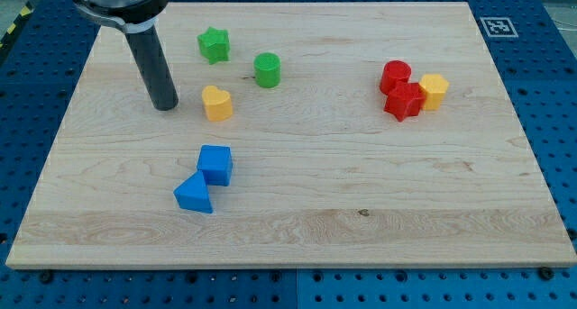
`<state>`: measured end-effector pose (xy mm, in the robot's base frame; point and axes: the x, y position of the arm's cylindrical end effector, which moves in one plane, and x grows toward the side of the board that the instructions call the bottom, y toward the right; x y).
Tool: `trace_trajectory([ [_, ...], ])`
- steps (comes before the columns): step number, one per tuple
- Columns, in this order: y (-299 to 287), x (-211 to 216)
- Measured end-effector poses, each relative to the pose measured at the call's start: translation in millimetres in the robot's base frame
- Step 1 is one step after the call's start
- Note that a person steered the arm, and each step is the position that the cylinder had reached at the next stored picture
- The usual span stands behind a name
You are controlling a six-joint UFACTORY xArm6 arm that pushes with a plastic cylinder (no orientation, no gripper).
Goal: Push yellow heart towards right side of the board
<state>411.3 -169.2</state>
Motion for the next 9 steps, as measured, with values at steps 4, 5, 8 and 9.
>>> trace_trajectory([
  [4,25,0],
  [5,31,0],
  [8,67,7],
  [9,78,15],
])
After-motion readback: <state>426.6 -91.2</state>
